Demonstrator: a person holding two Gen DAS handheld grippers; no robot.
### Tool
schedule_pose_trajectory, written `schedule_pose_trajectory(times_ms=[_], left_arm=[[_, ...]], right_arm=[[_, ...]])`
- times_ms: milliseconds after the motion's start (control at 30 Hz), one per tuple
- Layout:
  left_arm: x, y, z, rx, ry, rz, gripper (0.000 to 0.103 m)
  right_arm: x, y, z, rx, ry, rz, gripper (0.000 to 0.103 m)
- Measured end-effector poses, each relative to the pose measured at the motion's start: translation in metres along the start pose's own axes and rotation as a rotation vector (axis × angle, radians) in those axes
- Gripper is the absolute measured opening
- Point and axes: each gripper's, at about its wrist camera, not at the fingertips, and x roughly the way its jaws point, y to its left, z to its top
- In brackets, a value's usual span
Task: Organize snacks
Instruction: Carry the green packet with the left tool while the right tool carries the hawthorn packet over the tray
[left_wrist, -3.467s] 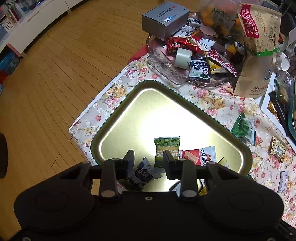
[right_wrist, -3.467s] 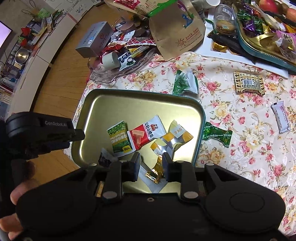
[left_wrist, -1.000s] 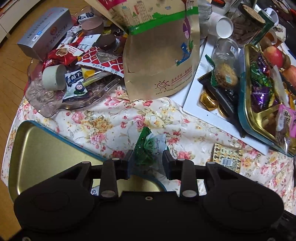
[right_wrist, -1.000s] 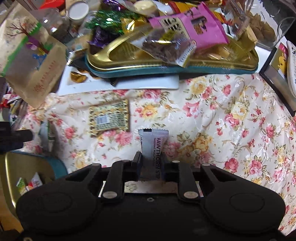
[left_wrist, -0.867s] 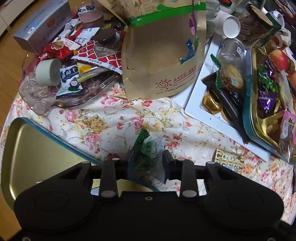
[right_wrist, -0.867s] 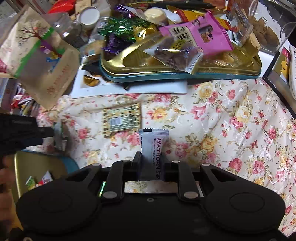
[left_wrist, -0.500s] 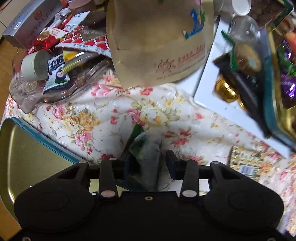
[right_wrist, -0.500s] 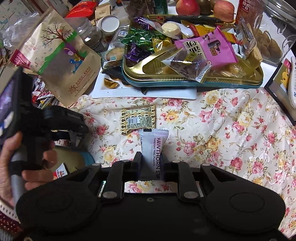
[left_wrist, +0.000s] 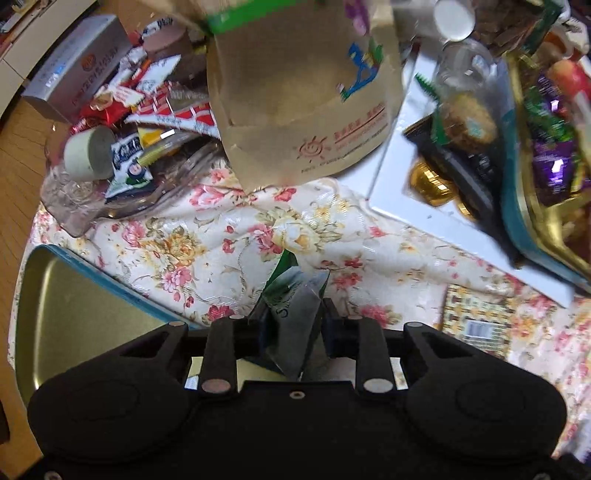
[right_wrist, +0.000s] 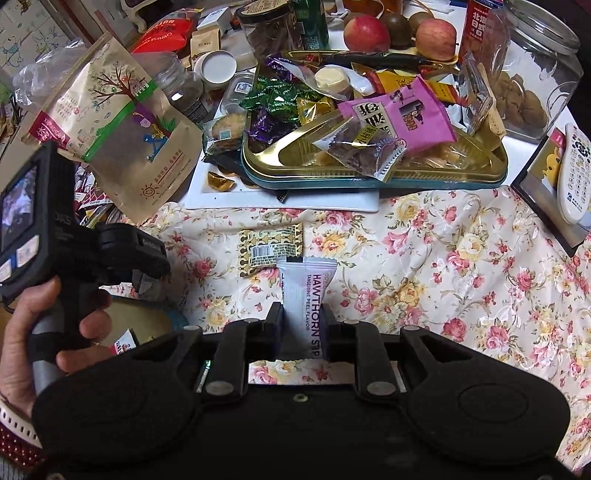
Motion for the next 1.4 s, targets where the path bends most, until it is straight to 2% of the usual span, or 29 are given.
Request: schedule_pose_trajectory(times_ms=[233, 433, 567, 767, 967, 1233, 1400], left_arm=[[-0.054, -0.001, -0.017, 0.062, -0.091, 0.037, 0.035], [-0.084, 0.013, -0.034, 0.067, -0.131, 0.03, 0.035], [-0.097, 0.032, -0.05, 0.046, -0.126, 0.021, 0.035], [-0.094, 0.076, -0.073, -0.036, -0.061, 0.051, 0.035], [-0.085, 0.117, -0.071, -0.124, -0.028, 0.057, 0.035], [-0.081, 0.139, -0.052, -0.169, -0.024, 0.059, 0.036], [-0.077, 0.143, -0.049, -0.158, -0.016, 0.059, 0.036]], right_arm=[[-0.006, 0.011, -0.004, -0.008, -0.011, 0.033, 0.021], [-0.013, 0.024, -0.009, -0.025, -0.02, 0.063, 0.021], [-0.015, 0.036, -0.013, -0.041, -0.016, 0.081, 0.021], [-0.014, 0.059, -0.023, -0.087, -0.002, 0.099, 0.021], [-0.01, 0.086, -0.028, -0.145, 0.008, 0.114, 0.021], [-0.002, 0.123, -0.037, -0.231, 0.026, 0.111, 0.021], [0.007, 0.137, -0.041, -0.238, 0.06, 0.13, 0.021]])
